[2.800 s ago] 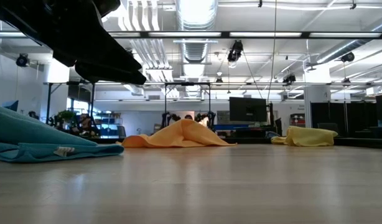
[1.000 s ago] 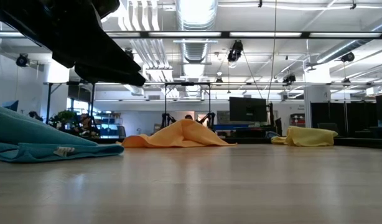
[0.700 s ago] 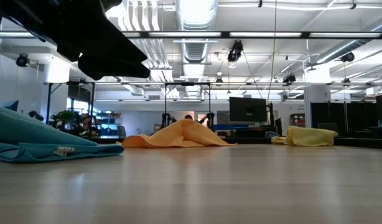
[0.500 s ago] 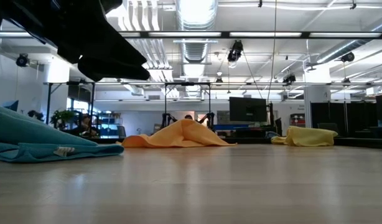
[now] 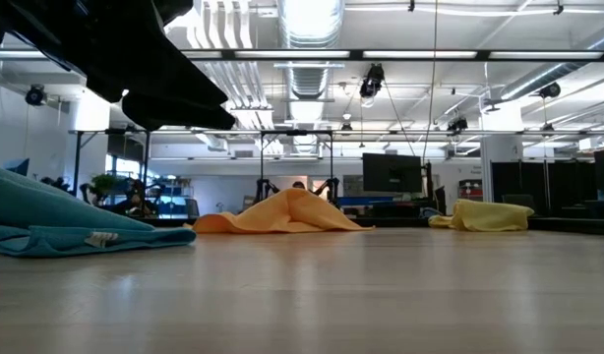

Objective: Fold microfiber towels
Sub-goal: Put the light green towel into the transparent bin

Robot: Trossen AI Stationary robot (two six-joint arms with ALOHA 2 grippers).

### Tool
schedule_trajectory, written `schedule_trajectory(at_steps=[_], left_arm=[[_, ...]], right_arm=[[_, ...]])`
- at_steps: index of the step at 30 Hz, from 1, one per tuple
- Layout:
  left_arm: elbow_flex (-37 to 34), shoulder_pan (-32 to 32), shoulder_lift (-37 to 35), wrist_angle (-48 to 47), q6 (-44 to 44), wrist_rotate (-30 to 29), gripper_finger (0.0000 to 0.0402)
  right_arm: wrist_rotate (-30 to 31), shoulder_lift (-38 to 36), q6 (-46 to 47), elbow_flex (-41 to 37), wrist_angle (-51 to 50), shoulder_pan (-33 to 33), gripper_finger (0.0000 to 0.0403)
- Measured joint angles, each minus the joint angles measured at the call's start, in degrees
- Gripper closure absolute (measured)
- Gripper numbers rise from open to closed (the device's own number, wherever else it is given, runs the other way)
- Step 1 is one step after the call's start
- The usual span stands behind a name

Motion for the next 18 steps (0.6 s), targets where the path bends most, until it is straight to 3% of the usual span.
schedule_trajectory(at_steps=[11,18], left_arm=[[0.24,0.0,-0.04,0.35,0.37,0.17,0.0214],[0.28,-0.02,-0.22,0.37,0.05,2.34,0.0214]], right_arm=[[-0.22,5.24,-0.75,-6.86,13.3,-3.11,0.0225],[-1.55,6.27,0.6,-11.96,16.39,-3.48,0.0227]])
